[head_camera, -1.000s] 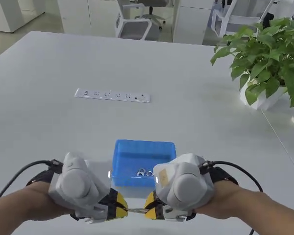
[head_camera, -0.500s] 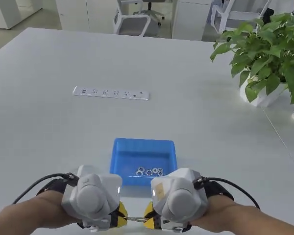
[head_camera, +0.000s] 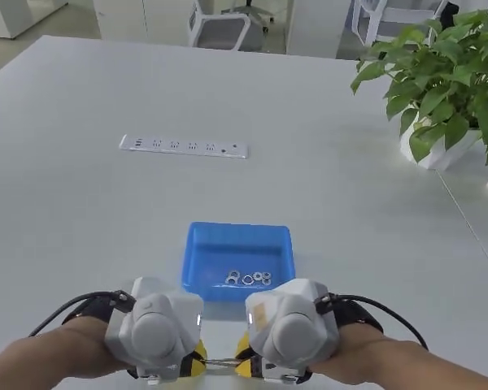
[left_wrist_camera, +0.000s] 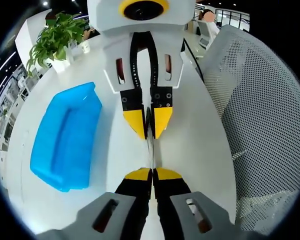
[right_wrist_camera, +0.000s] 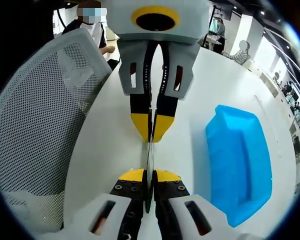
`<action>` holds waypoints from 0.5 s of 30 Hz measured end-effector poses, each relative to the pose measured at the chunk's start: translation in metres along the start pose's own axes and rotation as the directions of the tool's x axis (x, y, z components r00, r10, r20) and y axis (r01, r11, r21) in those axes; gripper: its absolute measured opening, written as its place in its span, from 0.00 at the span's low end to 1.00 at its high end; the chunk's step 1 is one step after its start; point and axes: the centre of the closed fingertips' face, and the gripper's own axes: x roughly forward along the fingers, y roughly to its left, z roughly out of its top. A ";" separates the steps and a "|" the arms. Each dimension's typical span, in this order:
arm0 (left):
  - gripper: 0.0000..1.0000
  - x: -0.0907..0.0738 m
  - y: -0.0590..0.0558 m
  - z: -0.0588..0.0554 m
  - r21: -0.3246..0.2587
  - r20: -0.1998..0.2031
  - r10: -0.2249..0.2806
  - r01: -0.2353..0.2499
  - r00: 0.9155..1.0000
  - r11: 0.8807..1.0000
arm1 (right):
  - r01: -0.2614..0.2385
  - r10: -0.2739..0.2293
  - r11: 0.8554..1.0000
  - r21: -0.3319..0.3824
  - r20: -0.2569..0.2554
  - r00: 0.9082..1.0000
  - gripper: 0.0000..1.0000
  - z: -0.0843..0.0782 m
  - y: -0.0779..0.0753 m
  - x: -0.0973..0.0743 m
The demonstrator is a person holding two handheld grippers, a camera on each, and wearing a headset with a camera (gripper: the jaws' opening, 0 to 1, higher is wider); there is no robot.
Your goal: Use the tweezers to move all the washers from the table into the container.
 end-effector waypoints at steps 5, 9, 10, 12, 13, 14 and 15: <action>0.06 -0.001 0.003 -0.001 -0.013 -0.002 0.000 0.000 1.000 1.000 | 0.004 -0.004 1.000 -0.015 -0.010 1.000 0.06 -0.001 -0.002 0.001; 0.06 -0.002 0.004 -0.002 -0.020 -0.008 0.003 -0.003 1.000 1.000 | 0.007 -0.007 1.000 -0.022 -0.023 1.000 0.06 -0.004 -0.005 0.002; 0.06 -0.002 0.005 -0.002 -0.020 -0.008 0.005 -0.005 1.000 1.000 | 0.007 -0.008 1.000 -0.021 -0.023 1.000 0.06 -0.004 -0.005 0.002; 0.06 -0.003 0.005 -0.001 -0.026 -0.008 0.002 -0.002 1.000 1.000 | 0.003 -0.003 1.000 -0.011 -0.019 1.000 0.07 -0.004 -0.005 0.001; 0.06 -0.002 0.005 -0.001 -0.026 -0.008 0.000 0.000 1.000 1.000 | 0.002 -0.003 1.000 -0.011 -0.018 1.000 0.07 -0.004 -0.005 0.001; 0.06 -0.003 0.005 -0.001 -0.025 -0.008 -0.002 0.001 1.000 1.000 | 0.002 -0.002 1.000 -0.011 -0.018 1.000 0.07 -0.004 -0.005 0.002; 0.06 -0.003 0.005 -0.001 -0.025 -0.009 -0.004 0.004 1.000 1.000 | 0.001 -0.002 1.000 -0.011 -0.017 1.000 0.07 -0.004 -0.005 0.002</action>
